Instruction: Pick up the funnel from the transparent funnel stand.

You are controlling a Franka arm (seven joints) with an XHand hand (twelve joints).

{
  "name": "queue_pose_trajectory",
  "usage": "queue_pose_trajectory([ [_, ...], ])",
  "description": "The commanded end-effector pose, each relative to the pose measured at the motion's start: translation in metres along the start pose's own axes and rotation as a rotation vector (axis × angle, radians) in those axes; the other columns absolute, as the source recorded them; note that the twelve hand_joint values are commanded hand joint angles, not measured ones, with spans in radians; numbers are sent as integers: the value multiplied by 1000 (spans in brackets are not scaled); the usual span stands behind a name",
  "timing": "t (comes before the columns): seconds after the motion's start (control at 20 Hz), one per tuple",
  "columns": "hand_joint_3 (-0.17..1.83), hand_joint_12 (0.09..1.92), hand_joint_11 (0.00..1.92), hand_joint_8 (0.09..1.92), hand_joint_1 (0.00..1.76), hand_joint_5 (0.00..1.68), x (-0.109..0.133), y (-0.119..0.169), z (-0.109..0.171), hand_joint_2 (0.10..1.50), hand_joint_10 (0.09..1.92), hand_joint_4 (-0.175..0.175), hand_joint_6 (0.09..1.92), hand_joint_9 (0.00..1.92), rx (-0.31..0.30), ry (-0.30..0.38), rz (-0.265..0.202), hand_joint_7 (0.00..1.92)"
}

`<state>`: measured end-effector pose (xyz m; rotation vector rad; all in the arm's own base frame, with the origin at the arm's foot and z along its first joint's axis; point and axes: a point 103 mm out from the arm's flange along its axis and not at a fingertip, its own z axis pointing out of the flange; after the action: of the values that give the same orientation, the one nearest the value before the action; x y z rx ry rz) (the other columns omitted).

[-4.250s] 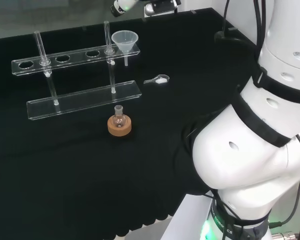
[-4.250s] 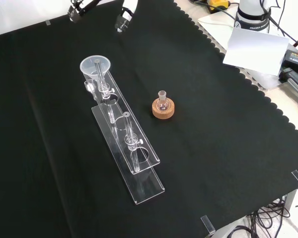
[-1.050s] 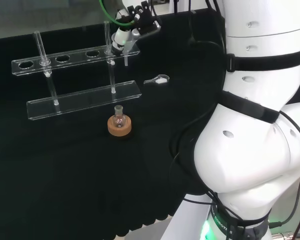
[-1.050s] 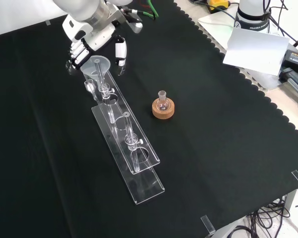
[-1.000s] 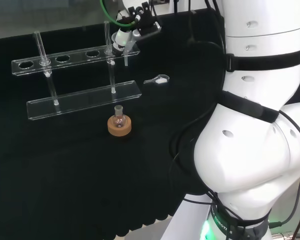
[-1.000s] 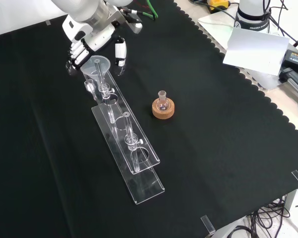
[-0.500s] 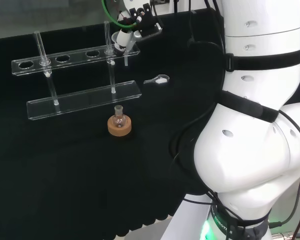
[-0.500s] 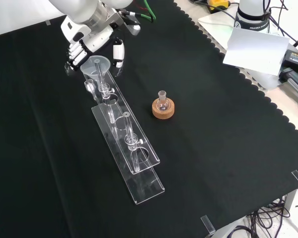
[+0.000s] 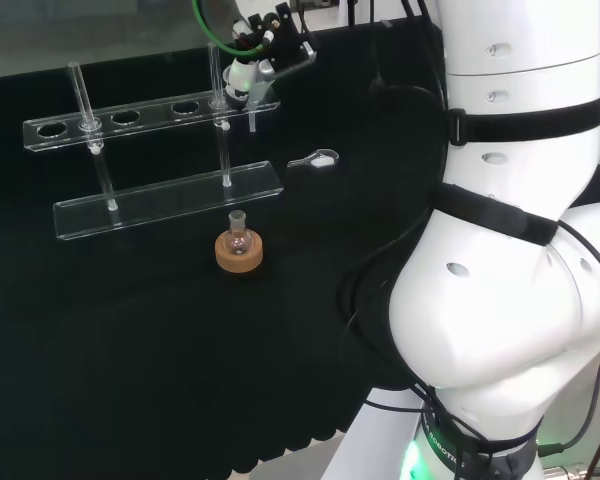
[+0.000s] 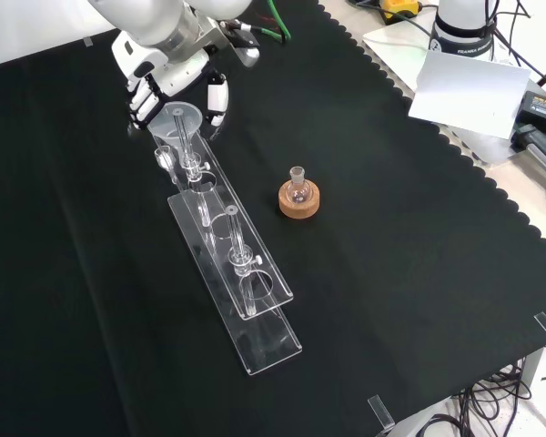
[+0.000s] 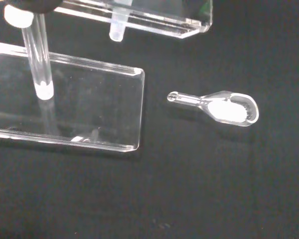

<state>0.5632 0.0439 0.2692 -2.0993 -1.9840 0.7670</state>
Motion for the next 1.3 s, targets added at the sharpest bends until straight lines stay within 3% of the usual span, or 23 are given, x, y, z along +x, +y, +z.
queue_pose_trajectory([
  [0.05,438,1386,425,730,720,480,5,-5,-8,779,607,-61,87,719,-71,-38,35,416],
  [0.45,483,1320,516,707,777,691,-3,-26,-36,820,537,-39,211,842,-158,-62,56,561],
  [0.85,514,1275,551,695,794,658,-16,-63,-62,822,493,-31,492,882,-172,-77,87,613],
  [1.3,525,1274,550,701,787,647,-21,-120,-74,827,495,-31,551,863,-199,-87,130,590],
])
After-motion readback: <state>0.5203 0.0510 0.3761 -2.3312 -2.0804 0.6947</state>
